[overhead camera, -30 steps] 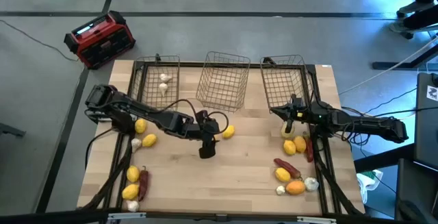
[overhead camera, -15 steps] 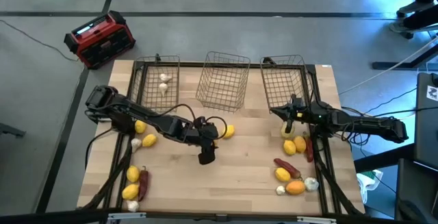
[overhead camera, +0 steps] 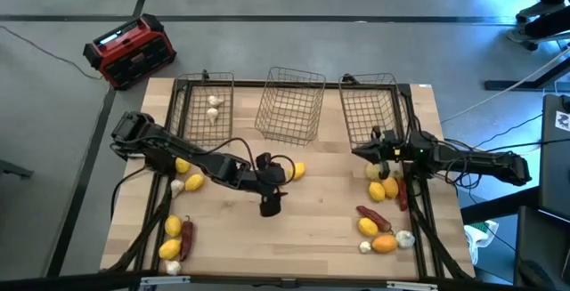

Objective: Sort produce into baskets
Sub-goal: Put the lemon into the middle wire basket

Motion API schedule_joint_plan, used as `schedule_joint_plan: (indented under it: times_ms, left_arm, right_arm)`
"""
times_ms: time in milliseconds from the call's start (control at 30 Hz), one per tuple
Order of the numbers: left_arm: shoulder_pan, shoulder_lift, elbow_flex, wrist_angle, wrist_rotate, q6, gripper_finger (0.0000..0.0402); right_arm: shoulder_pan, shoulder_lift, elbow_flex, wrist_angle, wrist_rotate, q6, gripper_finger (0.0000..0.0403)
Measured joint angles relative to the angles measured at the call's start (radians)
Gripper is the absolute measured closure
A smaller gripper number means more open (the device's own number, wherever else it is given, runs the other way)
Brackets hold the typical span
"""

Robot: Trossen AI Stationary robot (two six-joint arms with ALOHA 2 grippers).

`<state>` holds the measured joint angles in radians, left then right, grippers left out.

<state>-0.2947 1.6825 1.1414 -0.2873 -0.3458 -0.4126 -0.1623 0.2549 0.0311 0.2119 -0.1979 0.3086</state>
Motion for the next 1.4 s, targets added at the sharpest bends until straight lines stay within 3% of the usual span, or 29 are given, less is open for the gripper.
schedule_joint_plan:
  times_ms: [233,533,667,1000,1133,1233,1400]
  left_arm:
    - [0.0,0.0,-0.035,0.06,-0.003,-0.021,0.0135]
    - [0.0,0.0,-0.038,0.02,-0.006,-0.026,0.0135]
    - [0.0,0.0,-0.038,-0.022,-0.042,-0.032,0.0135]
    - [-0.034,-0.005,-0.038,-0.082,-0.056,-0.027,0.0135]
    - [-0.045,-0.012,-0.038,-0.129,-0.056,-0.031,0.0135]
    - [-0.048,-0.013,-0.038,-0.155,-0.056,-0.031,0.0135]
    - [-0.046,-0.013,-0.038,-0.178,-0.061,-0.03,0.0135]
  right_arm:
    - [0.102,0.127,0.157,-0.008,-0.007,-0.074,0.0388]
    - [0.35,0.464,0.431,-0.185,0.315,-0.21,0.0388]
    - [0.395,0.64,0.54,-0.247,0.39,-0.215,0.0388]
    - [0.391,0.944,0.647,-0.086,0.389,-0.214,0.0388]
    - [0.38,1.044,0.706,-0.113,0.352,-0.216,0.0383]
    - [0.363,1.116,0.792,-0.189,0.295,-0.217,0.0351]
    - [0.32,1.239,0.998,-0.475,0.187,-0.268,0.025]
